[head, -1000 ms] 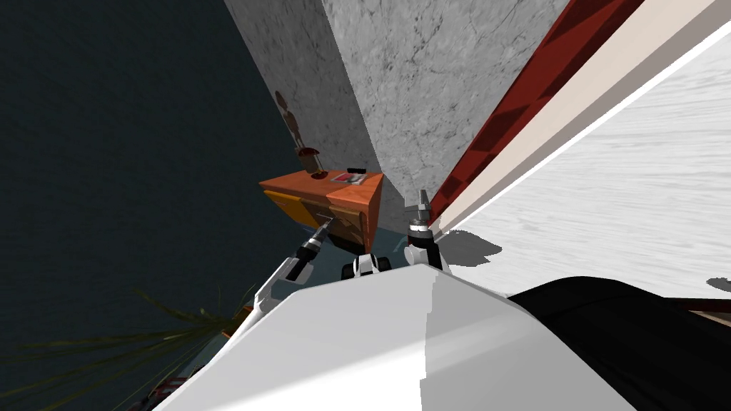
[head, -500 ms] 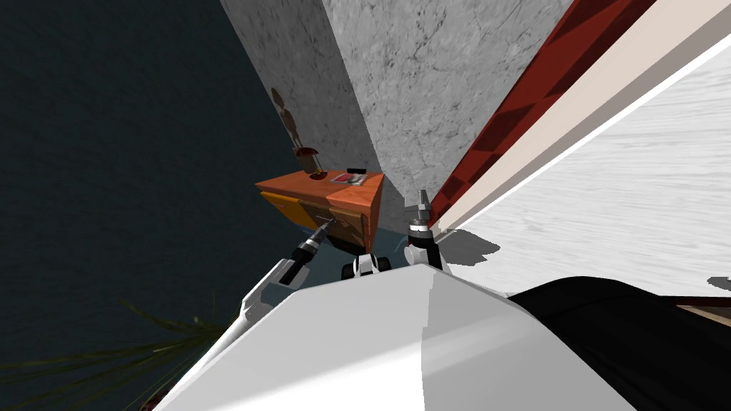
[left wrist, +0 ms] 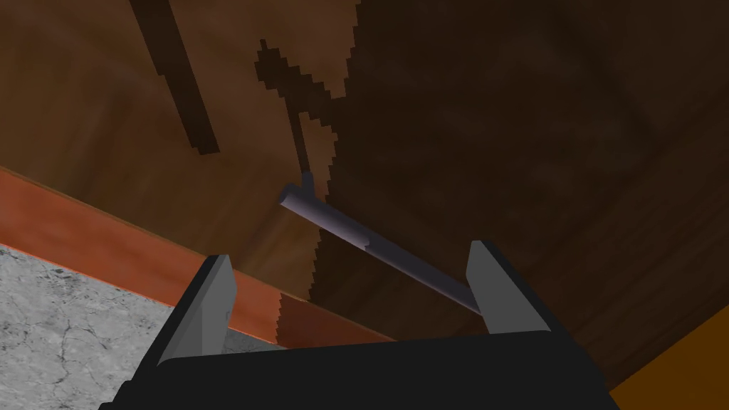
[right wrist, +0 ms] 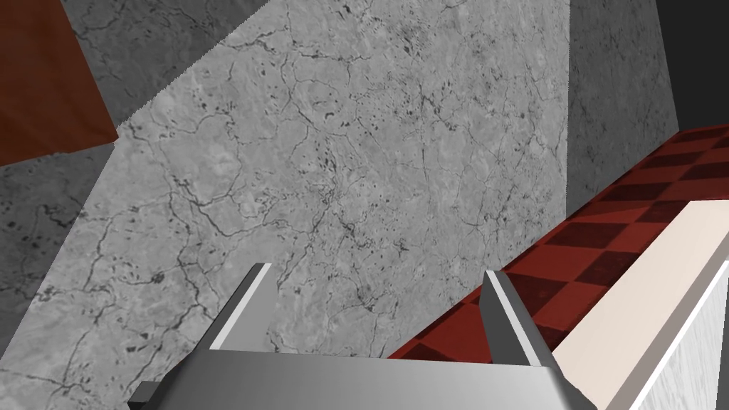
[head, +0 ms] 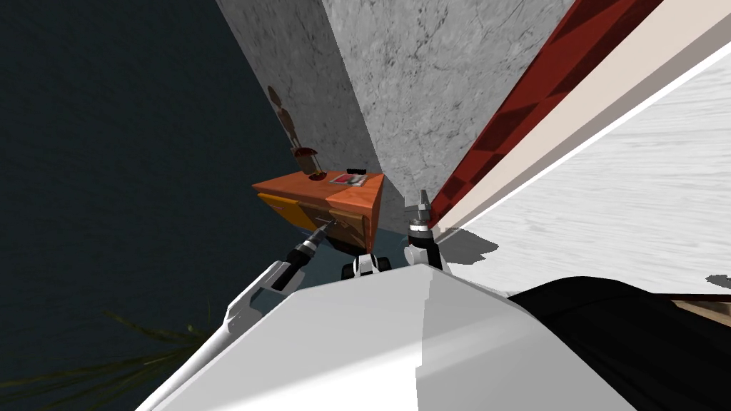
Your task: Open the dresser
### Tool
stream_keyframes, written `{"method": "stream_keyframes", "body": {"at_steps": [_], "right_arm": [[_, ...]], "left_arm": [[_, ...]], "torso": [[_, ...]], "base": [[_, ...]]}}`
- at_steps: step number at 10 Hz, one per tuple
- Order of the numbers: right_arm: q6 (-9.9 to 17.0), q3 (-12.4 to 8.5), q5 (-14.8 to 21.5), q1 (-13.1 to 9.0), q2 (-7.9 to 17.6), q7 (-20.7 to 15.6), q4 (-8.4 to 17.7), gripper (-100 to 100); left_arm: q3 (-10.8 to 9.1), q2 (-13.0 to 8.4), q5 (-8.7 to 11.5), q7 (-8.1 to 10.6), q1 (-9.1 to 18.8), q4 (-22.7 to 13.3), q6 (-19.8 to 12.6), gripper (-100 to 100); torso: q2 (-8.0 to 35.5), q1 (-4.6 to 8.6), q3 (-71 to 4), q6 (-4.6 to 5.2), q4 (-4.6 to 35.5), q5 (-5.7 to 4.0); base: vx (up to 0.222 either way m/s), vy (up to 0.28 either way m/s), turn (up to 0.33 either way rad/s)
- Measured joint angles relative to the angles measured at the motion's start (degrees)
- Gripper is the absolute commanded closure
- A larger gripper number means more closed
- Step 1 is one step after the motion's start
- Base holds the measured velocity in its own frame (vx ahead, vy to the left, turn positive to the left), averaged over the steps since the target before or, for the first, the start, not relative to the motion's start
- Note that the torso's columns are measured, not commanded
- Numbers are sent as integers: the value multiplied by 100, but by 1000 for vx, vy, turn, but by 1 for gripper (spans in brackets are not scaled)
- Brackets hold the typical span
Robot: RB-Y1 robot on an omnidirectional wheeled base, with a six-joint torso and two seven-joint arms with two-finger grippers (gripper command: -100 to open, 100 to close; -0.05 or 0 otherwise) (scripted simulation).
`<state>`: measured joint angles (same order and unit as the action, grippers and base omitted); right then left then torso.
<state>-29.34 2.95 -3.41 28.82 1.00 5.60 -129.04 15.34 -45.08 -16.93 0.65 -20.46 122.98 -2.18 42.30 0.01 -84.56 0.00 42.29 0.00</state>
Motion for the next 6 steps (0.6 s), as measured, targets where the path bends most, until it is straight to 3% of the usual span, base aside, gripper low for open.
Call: {"method": "stream_keyframes", "body": {"at_steps": [6], "right_arm": [[0, 0, 0, -1, 0, 0, 0, 0]], "left_arm": [[125, -661, 79, 342, -255, 656, -623, -100]], "torso": [[4, 0, 3, 0, 1, 0]], "base": [[13, 17, -33]]}}
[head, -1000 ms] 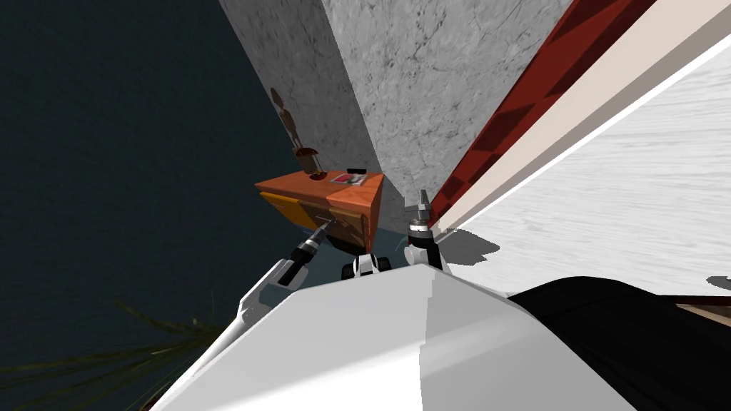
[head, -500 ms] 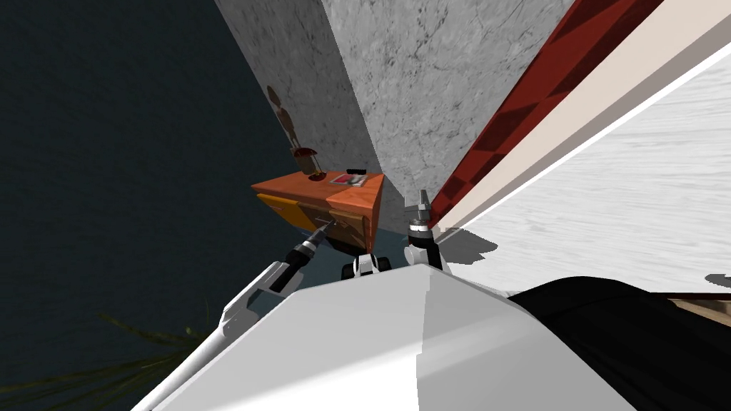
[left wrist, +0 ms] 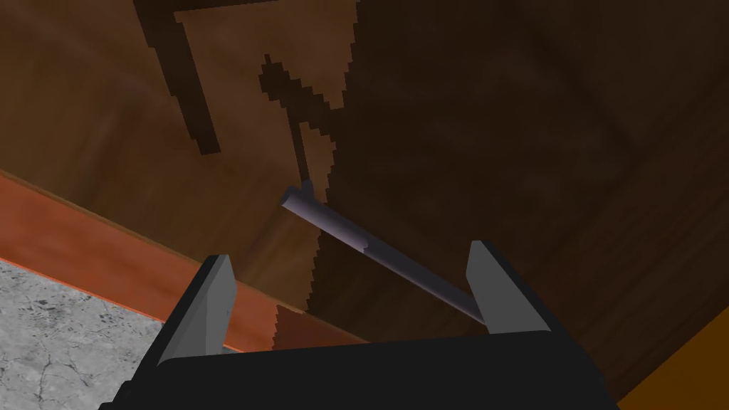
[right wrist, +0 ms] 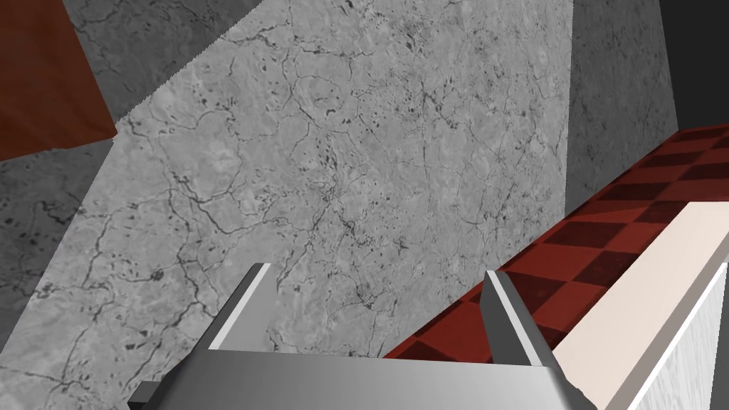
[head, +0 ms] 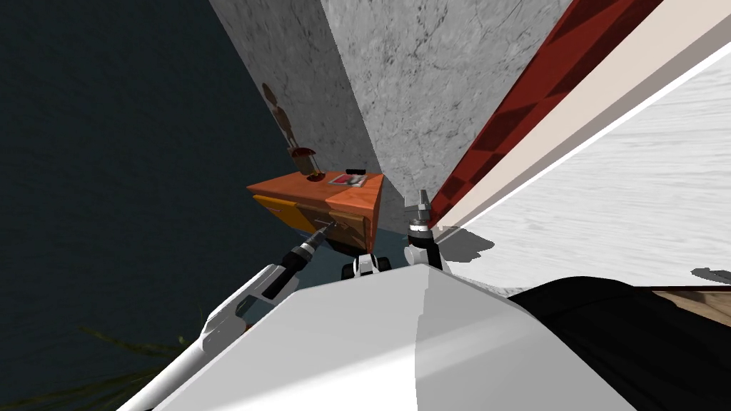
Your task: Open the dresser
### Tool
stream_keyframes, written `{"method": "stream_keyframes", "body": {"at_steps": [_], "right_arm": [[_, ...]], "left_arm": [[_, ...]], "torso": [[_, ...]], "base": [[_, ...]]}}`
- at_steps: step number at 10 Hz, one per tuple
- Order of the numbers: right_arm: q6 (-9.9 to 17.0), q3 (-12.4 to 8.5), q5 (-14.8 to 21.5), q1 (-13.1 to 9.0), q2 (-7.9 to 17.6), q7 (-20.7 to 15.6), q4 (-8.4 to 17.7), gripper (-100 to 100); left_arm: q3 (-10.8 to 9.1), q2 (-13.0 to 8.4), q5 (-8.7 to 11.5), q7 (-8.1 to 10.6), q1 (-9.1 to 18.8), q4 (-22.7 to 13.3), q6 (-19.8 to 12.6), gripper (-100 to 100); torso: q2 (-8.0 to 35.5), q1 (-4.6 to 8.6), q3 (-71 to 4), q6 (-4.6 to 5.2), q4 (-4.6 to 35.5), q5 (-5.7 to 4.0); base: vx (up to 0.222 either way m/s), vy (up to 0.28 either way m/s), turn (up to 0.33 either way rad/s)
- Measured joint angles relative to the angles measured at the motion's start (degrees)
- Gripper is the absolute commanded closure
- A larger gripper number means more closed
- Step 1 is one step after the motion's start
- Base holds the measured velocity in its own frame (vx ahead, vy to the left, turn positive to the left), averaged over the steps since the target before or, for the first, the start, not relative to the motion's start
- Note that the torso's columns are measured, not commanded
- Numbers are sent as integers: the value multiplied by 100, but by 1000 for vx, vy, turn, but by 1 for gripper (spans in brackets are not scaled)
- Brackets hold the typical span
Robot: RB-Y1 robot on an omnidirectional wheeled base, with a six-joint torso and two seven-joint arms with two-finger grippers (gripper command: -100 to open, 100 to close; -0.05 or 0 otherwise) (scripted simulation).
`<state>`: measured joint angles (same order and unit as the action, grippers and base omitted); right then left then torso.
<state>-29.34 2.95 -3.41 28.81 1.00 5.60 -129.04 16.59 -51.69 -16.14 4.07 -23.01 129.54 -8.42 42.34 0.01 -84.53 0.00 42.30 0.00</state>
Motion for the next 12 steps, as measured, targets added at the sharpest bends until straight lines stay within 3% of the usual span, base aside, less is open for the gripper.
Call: {"method": "stream_keyframes", "body": {"at_steps": [1, 5, 9, 10, 12], "right_arm": [[0, 0, 0, 0, 0, 0, 0, 0], [1, 1, 0, -4, 0, 0, 1, 0], [0, 0, 0, -1, 0, 0, 0, 0], [0, -1, 0, 1, 0, 0, 0, 0], [-1, -2, 0, 4, 1, 0, 0, 0]], "left_arm": [[2, -10, 1, 12, -4, 10, -20, -100], [-235, 179, 146, 86, 429, -581, -267, -100], [-478, 266, 327, 180, 818, -1010, -594, -100], [-483, 266, 334, 187, 833, -1023, -614, 100], [-373, 224, 275, 164, 633, -850, -511, 100]], "torso": [[-3, 1, -2, -1, -1, 0], [7, -2, 4, 4, 1, 1], [-22, -6, -14, 0, -7, 1], [-26, -6, -16, -5, -7, 2], [-19, 22, -15, 2, 13, -22]], "base": [[-77, 15, -352], [-141, 12, -340], [-91, -2, -159], [46, 1, 298], [128, 0, 316]]}}
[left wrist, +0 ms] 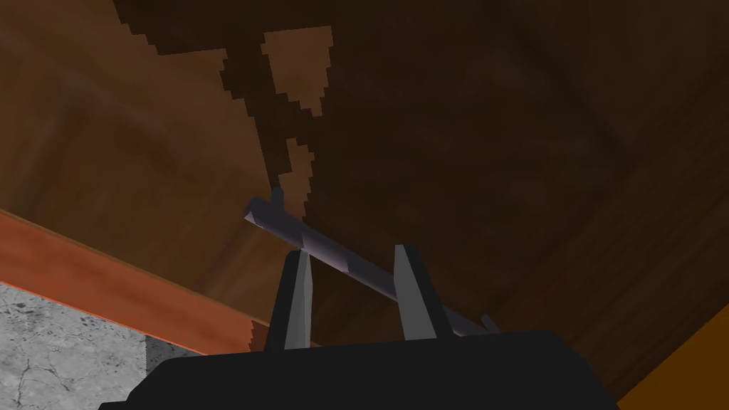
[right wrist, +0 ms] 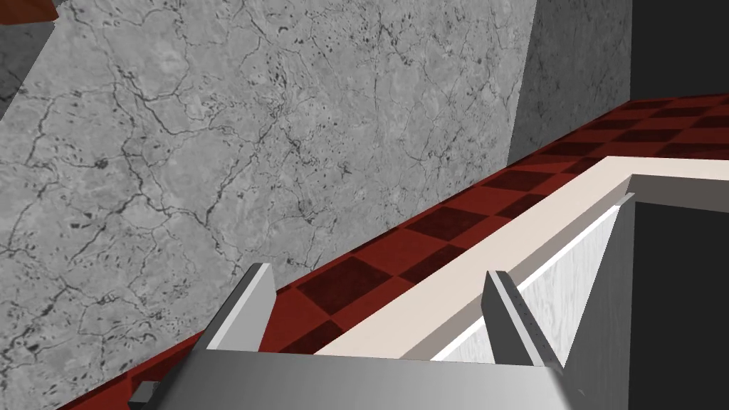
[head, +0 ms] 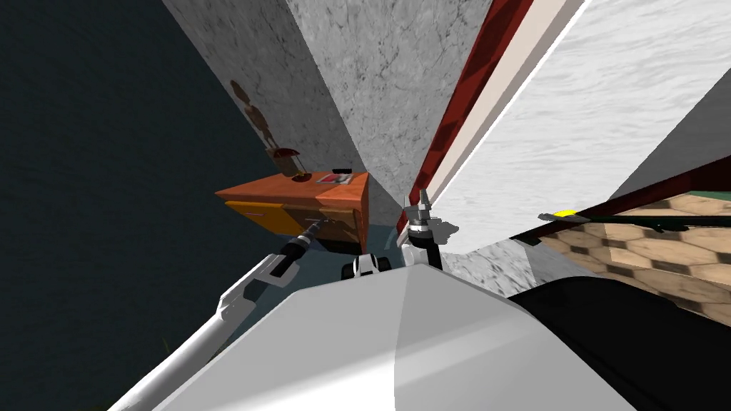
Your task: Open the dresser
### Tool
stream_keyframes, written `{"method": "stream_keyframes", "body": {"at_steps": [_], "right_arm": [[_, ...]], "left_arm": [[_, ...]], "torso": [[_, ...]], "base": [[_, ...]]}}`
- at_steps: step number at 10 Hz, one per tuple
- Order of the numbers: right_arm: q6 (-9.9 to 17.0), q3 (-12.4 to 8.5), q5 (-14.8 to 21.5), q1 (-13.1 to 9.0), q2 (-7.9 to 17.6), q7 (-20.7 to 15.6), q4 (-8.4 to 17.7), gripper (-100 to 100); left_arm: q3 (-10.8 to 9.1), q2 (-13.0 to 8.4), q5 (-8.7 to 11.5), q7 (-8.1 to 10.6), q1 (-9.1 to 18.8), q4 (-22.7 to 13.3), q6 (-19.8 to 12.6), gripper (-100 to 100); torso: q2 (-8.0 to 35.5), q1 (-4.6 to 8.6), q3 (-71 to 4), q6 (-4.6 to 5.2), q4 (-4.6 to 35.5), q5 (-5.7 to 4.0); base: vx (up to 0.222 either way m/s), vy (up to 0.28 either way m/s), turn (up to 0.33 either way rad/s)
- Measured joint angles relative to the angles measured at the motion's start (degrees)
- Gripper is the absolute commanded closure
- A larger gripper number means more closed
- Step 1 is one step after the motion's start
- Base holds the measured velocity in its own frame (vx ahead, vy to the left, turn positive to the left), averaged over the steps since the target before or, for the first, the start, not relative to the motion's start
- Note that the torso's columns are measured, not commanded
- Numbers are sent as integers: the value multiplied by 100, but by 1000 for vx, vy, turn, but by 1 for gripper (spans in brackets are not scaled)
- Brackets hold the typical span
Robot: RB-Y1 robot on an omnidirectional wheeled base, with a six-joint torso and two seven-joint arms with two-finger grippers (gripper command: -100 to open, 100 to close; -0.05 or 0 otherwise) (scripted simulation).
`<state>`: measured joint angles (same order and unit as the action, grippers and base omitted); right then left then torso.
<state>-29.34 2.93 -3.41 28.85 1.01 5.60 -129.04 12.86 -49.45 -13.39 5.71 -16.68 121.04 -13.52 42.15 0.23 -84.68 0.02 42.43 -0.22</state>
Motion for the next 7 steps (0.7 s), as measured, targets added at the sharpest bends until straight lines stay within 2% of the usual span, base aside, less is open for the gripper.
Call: {"method": "stream_keyframes", "body": {"at_steps": [2, 4, 6, 7], "right_arm": [[0, 1, 0, -1, 0, 0, 0, 0], [0, 1, 0, -2, 0, 0, 0, 0], [0, 1, 0, -2, 0, 0, 0, 0], [0, 0, 0, -2, 0, 0, 0, 0]], "left_arm": [[128, -18, -65, -14, -107, 198, 133, 100], [147, -70, -155, -43, -394, 409, 361, 100], [265, -177, -199, -77, -543, 646, 448, 100], [324, -171, -266, -122, -636, 758, 484, 100]], "torso": [[19, -2, 17, 5, -7, 1], [24, -15, 23, 4, -13, 8], [28, -3, 22, 3, -3, 4], [28, 9, 22, 10, -7, 6]], "base": [[121, -7, 218], [102, -7, 227], [94, -13, 250], [45, -3, 43]]}}
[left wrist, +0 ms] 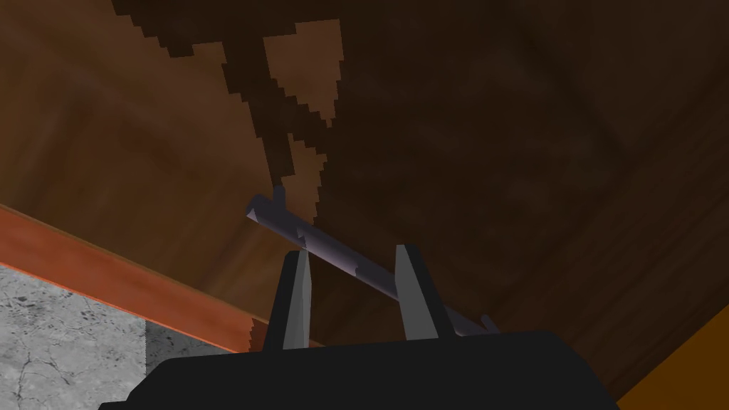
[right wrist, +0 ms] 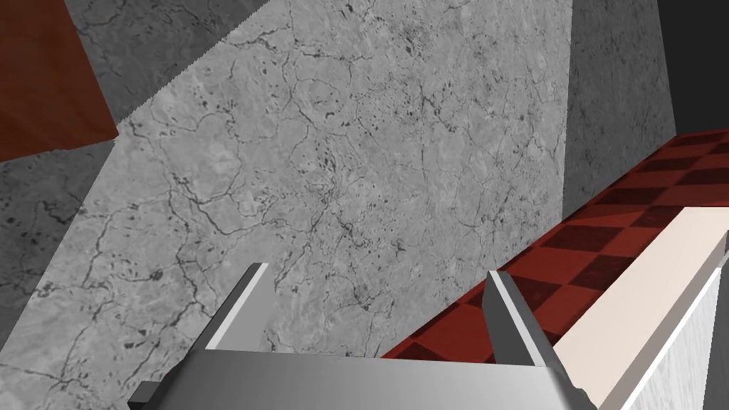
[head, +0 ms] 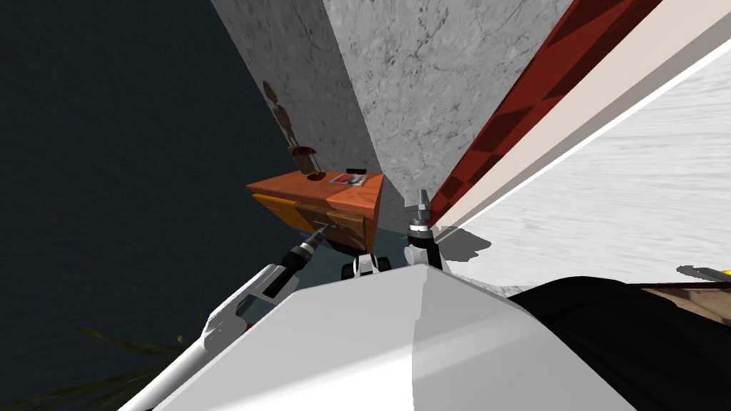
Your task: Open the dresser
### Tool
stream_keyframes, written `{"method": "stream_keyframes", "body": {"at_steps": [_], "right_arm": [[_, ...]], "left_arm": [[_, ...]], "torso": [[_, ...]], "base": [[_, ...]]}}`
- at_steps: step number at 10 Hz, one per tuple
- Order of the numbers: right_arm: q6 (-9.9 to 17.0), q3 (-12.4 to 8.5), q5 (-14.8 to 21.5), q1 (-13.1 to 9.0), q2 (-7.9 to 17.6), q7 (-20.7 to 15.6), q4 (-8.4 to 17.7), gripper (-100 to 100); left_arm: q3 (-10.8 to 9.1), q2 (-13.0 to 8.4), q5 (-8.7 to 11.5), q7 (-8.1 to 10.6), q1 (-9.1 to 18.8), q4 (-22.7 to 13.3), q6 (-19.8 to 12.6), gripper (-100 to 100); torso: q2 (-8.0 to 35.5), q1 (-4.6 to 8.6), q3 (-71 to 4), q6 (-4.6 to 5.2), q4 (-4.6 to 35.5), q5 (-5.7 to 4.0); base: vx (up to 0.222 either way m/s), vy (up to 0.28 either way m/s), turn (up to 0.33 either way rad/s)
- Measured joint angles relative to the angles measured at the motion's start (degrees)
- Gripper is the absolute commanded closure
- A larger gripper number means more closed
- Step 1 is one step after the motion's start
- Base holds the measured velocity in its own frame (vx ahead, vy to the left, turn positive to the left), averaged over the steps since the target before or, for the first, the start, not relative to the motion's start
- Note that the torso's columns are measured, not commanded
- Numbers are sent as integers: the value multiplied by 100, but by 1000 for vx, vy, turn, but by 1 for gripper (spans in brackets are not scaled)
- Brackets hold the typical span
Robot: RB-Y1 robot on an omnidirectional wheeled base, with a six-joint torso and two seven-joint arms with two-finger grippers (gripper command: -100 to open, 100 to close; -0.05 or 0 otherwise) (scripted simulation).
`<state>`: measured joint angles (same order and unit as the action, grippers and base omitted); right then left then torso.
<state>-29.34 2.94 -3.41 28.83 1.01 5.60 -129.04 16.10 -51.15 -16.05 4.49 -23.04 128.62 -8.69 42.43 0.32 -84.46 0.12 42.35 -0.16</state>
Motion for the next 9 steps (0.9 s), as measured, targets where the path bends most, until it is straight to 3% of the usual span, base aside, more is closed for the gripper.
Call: {"method": "stream_keyframes", "body": {"at_steps": [3, 5, 7, 9], "right_arm": [[1, 0, 0, -4, 1, 0, 1, 0], [1, 1, 0, -4, 0, 0, 1, 0], [1, 0, 0, -5, 0, 0, 1, 0], [1, 1, 0, -2, -1, 0, 0, 0]], "left_arm": [[48, -85, -42, 0, -98, 231, -25, 100], [100, -149, -64, -8, -164, 336, -100, 100], [245, 112, 94, -84, 193, -35, -32, 100], [306, 137, 138, -82, 463, -328, -25, 100]], "torso": [[64, -32, 38, -6, 27, 8], [14, 23, 4, -3, 25, -12], [-5, -24, -3, -5, -8, 16], [-68, -25, -44, -24, -13, 3]], "base": [[-140, 90, 74], [-125, 77, 1], [-144, 71, -32], [-73, 12, 2]]}}
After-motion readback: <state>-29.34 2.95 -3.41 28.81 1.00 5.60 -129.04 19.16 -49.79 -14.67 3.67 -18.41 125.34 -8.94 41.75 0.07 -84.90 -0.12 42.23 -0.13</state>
